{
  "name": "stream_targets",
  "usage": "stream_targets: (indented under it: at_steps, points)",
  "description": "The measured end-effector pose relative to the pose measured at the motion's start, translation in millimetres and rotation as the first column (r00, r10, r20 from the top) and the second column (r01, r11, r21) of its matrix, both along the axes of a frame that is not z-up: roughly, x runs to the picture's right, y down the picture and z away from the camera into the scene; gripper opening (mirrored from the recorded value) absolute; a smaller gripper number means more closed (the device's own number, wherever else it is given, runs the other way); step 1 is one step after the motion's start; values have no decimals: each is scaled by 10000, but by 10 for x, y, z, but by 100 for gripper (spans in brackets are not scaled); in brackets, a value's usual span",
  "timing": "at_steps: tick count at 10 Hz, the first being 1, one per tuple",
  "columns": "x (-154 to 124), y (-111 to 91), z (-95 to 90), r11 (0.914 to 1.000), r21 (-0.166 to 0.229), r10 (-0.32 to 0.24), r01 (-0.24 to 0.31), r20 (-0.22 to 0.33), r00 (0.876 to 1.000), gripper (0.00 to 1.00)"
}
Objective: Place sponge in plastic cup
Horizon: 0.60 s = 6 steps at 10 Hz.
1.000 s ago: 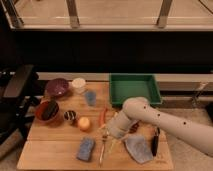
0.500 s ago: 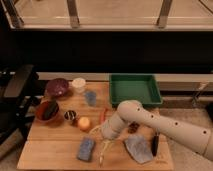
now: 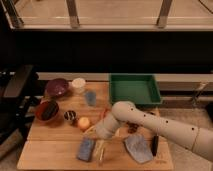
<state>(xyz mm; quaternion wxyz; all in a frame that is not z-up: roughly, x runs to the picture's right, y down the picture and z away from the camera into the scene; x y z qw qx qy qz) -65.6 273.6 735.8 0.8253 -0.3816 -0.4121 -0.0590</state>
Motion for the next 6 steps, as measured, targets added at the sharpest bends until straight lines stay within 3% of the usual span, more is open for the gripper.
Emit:
stream_targets:
  at_steps: [6]
  points:
    - [-12,-13,278,9996,-287,45,-51,-186,9998,74]
